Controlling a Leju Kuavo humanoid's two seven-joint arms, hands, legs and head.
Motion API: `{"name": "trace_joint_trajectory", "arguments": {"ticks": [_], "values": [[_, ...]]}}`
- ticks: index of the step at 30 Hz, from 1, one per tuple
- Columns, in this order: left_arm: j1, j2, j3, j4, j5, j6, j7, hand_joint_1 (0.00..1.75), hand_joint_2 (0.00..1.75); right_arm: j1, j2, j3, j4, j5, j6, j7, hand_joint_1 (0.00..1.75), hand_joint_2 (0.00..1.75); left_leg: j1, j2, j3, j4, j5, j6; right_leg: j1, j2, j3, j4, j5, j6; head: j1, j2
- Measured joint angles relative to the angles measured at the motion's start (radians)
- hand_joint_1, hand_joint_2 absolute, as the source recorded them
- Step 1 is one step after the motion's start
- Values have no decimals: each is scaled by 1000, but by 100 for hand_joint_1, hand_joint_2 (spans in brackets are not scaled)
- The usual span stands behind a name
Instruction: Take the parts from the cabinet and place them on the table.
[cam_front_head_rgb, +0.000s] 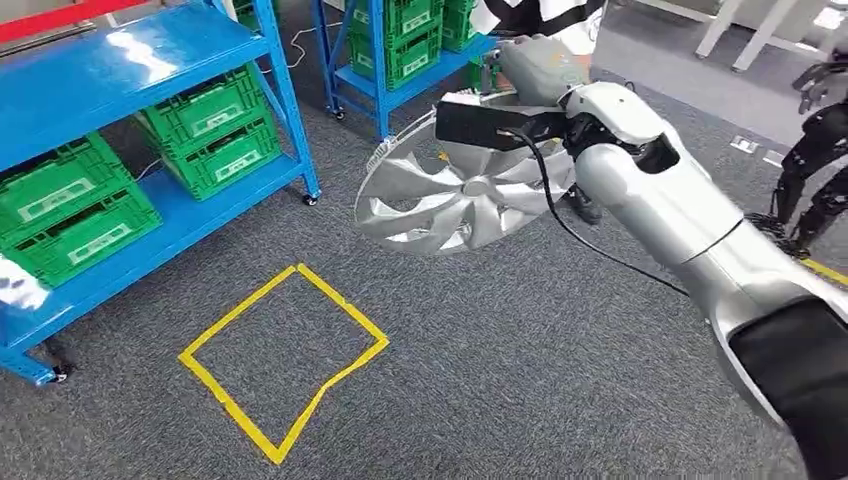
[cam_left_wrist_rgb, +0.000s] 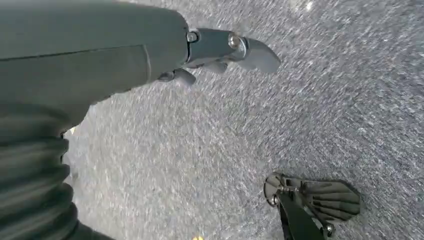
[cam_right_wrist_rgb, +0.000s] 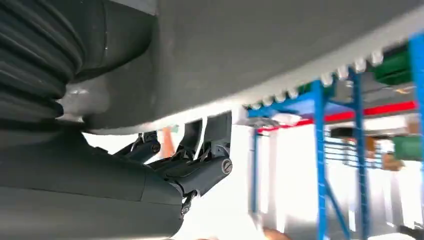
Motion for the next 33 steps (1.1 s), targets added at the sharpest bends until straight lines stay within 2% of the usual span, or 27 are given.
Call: {"name": "trace_joint_trajectory", "arguments": {"ticks": [1,2,3,4,5,8,9,10,11,13,14,15,16,18,19,20,21,23,24,25,26,27,29,30,31,32,33], "values": [[0,0,0,0,0,0,2,0,175,4,-1,0,0,0,0,0,175,175,-2,11,-1,2,0,0,1,-2,27,-44,25,-3,0,0],[0,0,0,0,0,2,3,0,175,4,-2,0,0,0,0,-1,175,175,-5,23,-2,3,-1,1,3,-9,78,-128,62,-9,0,0],[0,-2,0,1,0,5,4,0,175,4,-2,-3,0,1,-1,-2,175,175,-7,34,-2,5,-2,1,9,-34,142,-234,98,-17,0,0],[0,-2,0,1,1,7,4,0,175,4,-2,-8,0,2,-2,-3,175,175,-9,44,-2,7,-3,-1,19,-74,171,-300,88,-29,-1,0],[0,-4,0,1,1,9,3,0,175,4,-2,-11,-1,2,-3,-5,175,175,-16,51,-5,10,-5,-5,22,-70,176,-304,101,-30,-1,0],[0,-4,0,1,1,10,3,0,175,6,-7,-14,-1,3,-5,-7,175,175,-15,76,2,0,-2,-18,24,-38,169,-303,107,-40,-1,0],[0,-3,0,1,1,10,3,0,175,7,-8,-14,-1,3,-5,-7,175,175,-19,78,1,2,-6,-26,13,-30,173,-314,116,-47,-2,0],[-1,-2,0,1,1,10,3,0,175,7,-8,-15,-2,3,-5,-8,175,175,-13,32,-9,19,-22,-35,9,-25,173,-318,120,-51,-2,0],[0,-4,0,1,1,10,3,0,175,6,-8,-15,-2,5,-6,-6,175,175,-9,-7,-29,74,-62,-41,6,-19,171,-318,123,-55,-3,0],[6,-5,0,3,-5,6,4,0,175,14,-4,-15,-3,7,-7,-5,175,175,-2,-24,-92,225,-137,-49,5,-2,167,-318,125,-58,-3,0],[8,-5,0,4,-9,3,4,0,175,19,-2,-15,-3,12,-7,0,175,175,0,-24,-119,288,-157,-53,5,10,165,-318,126,-57,-4,0],[10,-5,0,5,-12,-2,4,0,175,23,0,-15,-3,13,-7,4,175,175,2,-24,-125,304,-150,-55,3,21,165,-317,128,-54,-3,0],[11,-4,0,5,-12,-3,3,0,175,25,0,-15,-3,12,-6,4,175,175,5,-24,-110,275,-123,-57,1,33,164,-316,129,-51,-4,0],[11,-2,0,5,-11,-4,3,0,175,22,0,-16,-3,4,-2,-3,175,175,14,-40,-28,112,-35,-63,-7,54,163,-312,130,-43,-4,0],[12,-1,0,5,-11,-6,2,0,175,19,0,-18,-3,-3,-1,-11,175,175,23,-79,10,30,-11,-67,-10,63,161,-307,129,-35,-4,0],[14,0,0,7,-11,-9,2,0,175,16,-1,-22,-3,-8,-1,-19,175,175,21,-116,20,7,-28,-68,-5,74,151,-301,128,-26,-8,0],[14,1,0,8,-11,-10,2,0,175,16,0,-27,-2,-12,-1,-24,175,175,22,-106,19,11,-27,-55,-9,85,145,-303,135,-18,-8,0],[16,6,0,8,-10,-13,5,0,175,17,1,-27,2,-20,-4,-32,175,175,14,-87,17,13,-24,-41,-14,105,139,-312,147,0,-9,0],[17,6,0,8,-3,-13,8,0,175,20,0,-28,7,-24,-9,-35,175,175,18,-75,18,5,-17,-29,-14,114,137,-316,150,7,-9,0],[16,11,0,8,2,-13,11,0,175,26,0,-31,11,-27,-19,-37,175,175,19,-62,18,0,-11,-20,-11,65,132,-303,140,6,-7,0],[18,12,2,8,10,-12,10,0,175,33,1,-34,14,-27,-36,-40,175,175,17,-53,17,-1,-10,-12,-5,19,106,-257,107,8,0,0],[22,13,4,9,18,-11,10,0,175,48,1,-34,14,-25,-60,-47,175,175,14,-43,15,-1,-10,-10,-4,4,71,-178,67,10,-1,0],[28,14,4,9,18,-11,2,0,175,96,1,-34,14,-14,-96,-53,175,175,10,-21,15,0,-11,-7,-4,1,4,-25,9,10,0,0],[29,14,4,9,18,-11,1,0,175,122,1,-34,14,-8,-102,-55,175,175,9,-10,15,0,-12,-6,-4,0,-9,6,7,8,0,0],[29,14,4,9,18,-12,0,0,175,143,1,-34,14,-4,-105,-56,175,175,7,0,15,0,-12,-5,-3,-1,2,-14,23,5,0,0],[29,14,4,10,17,-14,-1,0,175,158,1,-35,14,0,-106,-59,175,175,5,12,15,1,-13,-4,-1,-4,38,-78,56,-1,0,0],[29,14,4,11,16,-14,-1,0,175,165,1,-38,10,8,-106,-60,175,175,3,22,15,2,-15,-5,4,-15,91,-172,94,-8,0,0]]}}
